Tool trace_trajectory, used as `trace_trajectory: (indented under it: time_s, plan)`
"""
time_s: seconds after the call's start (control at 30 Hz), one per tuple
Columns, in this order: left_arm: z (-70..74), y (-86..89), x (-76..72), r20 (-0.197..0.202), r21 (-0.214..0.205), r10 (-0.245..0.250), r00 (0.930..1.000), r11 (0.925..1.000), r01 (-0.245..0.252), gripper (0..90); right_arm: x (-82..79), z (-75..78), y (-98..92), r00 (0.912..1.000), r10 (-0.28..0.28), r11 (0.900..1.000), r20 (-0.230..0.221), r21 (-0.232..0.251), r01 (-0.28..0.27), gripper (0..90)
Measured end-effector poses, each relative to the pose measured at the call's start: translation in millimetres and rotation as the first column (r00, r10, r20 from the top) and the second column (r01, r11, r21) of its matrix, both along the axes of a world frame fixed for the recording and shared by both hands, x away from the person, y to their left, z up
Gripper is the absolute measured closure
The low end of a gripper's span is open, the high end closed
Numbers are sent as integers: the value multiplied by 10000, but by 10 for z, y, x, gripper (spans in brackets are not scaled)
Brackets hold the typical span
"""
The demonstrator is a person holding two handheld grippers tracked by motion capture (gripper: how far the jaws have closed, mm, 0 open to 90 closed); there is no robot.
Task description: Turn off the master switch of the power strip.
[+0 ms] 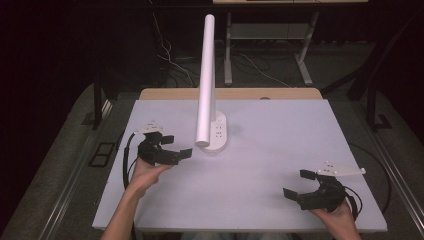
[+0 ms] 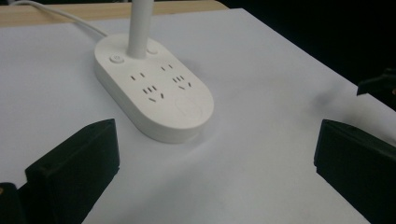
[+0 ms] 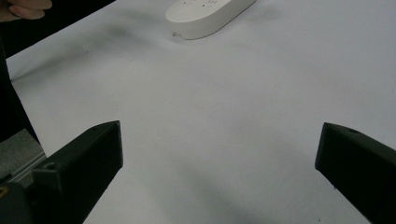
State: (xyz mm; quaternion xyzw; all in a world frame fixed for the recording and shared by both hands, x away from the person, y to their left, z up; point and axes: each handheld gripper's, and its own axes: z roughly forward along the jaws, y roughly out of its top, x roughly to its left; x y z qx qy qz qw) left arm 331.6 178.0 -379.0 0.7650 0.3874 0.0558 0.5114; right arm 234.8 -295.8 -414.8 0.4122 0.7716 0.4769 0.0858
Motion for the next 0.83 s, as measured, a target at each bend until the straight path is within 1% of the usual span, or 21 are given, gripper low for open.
trace_trajectory:
  time_s: [0.07, 0.1, 0.2, 0.23, 0.27, 0.33, 0.4, 0.5, 0.57, 0.7, 0.73, 0.83]
  plan:
    - [-47, -6, -63, -69, -13, -57, 10000, 10000, 57, 0, 2, -3, -4, 10000, -4, 10000, 13, 5, 4, 1]
    - [-64, -8, -93, -38, -27, -89, 10000, 10000, 89, 0, 3, -5, -4, 10000, -16, 10000, 15, 13, 16, 1]
    - [-117, -31, -179, -17, 94, -280, 9996, 9996, 280, 0, 5, -4, -2, 10000, -23, 10000, 9, 16, 23, 1]
    - [-143, -43, -209, -90, 51, -347, 9994, 9994, 348, 0, 3, -4, 0, 10000, -21, 10000, -11, 12, 21, 1]
    - [-167, -47, -235, -73, 160, -428, 9991, 9989, 429, 0, 2, -3, 1, 10000, -21, 10000, -12, 3, 21, 1]
    - [-215, -65, -289, -89, 194, -522, 9986, 9984, 523, 0, -4, 1, 2, 10000, -25, 10000, -31, 17, 25, 1]
    - [-252, -77, -335, -134, 122, -572, 9983, 9983, 573, 0, -5, 1, 3, 10000, -42, 10000, -26, 39, 42, 1]
    - [-289, -81, -407, -99, 111, -645, 9979, 9979, 646, 0, -3, 0, 1, 10000, -33, 10000, -1, 14, 33, 1]
    - [-310, -82, -465, -78, 144, -704, 9975, 9974, 705, 0, -7, 0, 3, 10000, -68, 9999, 6, 79, 68, 1]
    - [-341, -84, -570, -35, 71, -794, 9968, 9968, 794, 0, -5, -1, 3, 10000, -71, 9999, -17, 89, 71, 1]
    - [-350, -83, -587, -30, -8, -803, 9968, 9968, 803, 0, -5, -2, 4, 10000, -67, 9999, -12, 85, 68, 1]
    - [-370, -94, -608, -59, -16, -862, 9963, 9963, 861, 0, -9, 0, 5, 10000, -49, 10000, -45, 49, 49, 1]
